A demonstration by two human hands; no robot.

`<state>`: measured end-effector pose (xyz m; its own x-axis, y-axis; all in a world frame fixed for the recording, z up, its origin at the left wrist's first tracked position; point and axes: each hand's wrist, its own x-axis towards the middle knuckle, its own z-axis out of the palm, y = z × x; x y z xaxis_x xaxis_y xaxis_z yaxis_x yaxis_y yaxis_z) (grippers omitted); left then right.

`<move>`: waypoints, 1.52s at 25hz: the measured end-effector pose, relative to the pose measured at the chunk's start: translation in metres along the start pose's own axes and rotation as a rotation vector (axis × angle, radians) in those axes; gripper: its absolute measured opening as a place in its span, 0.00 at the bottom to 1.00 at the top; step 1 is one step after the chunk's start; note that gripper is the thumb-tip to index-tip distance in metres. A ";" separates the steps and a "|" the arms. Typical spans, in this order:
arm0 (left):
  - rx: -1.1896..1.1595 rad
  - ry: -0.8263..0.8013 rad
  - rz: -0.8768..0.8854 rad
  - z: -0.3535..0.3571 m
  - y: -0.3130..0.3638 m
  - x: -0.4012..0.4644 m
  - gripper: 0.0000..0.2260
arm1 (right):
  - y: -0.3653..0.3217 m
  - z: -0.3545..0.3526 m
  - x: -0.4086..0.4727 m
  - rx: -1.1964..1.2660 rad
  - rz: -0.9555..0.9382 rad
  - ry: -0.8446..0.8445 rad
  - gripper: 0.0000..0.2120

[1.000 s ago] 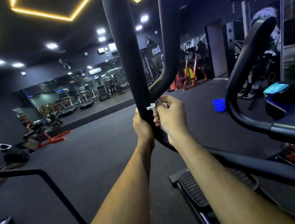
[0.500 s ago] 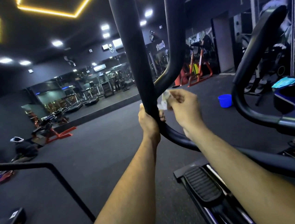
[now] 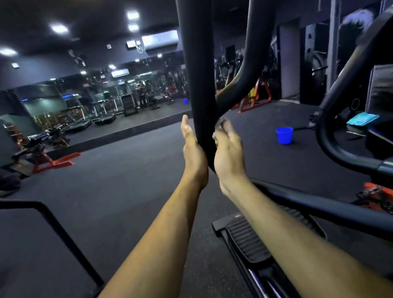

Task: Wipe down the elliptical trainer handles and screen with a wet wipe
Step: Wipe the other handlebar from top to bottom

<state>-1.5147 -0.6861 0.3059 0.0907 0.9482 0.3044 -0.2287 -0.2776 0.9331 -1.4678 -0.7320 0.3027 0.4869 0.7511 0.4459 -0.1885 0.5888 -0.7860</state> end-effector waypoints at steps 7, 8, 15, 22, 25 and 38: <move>-0.108 0.051 0.061 -0.038 -0.014 0.013 0.19 | -0.041 -0.012 0.083 0.015 0.435 -0.779 0.14; -0.112 0.031 0.051 -0.043 -0.018 0.014 0.19 | -0.041 -0.006 0.086 -0.048 0.423 -0.843 0.14; -0.098 -0.130 0.074 -0.057 -0.028 0.011 0.17 | -0.010 -0.002 0.034 0.219 0.166 -0.328 0.21; -0.108 -0.369 0.049 -0.036 -0.025 -0.010 0.22 | 0.017 0.024 -0.026 -0.669 -0.304 0.452 0.16; -0.295 -0.618 -0.030 -0.039 -0.033 -0.004 0.30 | 0.013 0.006 -0.049 -0.906 -0.455 0.539 0.12; -0.319 -0.753 -0.122 -0.053 -0.033 -0.002 0.35 | 0.014 0.010 -0.043 -1.149 -0.678 0.349 0.05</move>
<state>-1.5586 -0.6704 0.2641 0.7318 0.5801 0.3577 -0.4296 -0.0148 0.9029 -1.4995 -0.7531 0.2765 0.4187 0.2053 0.8846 0.8897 0.1027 -0.4449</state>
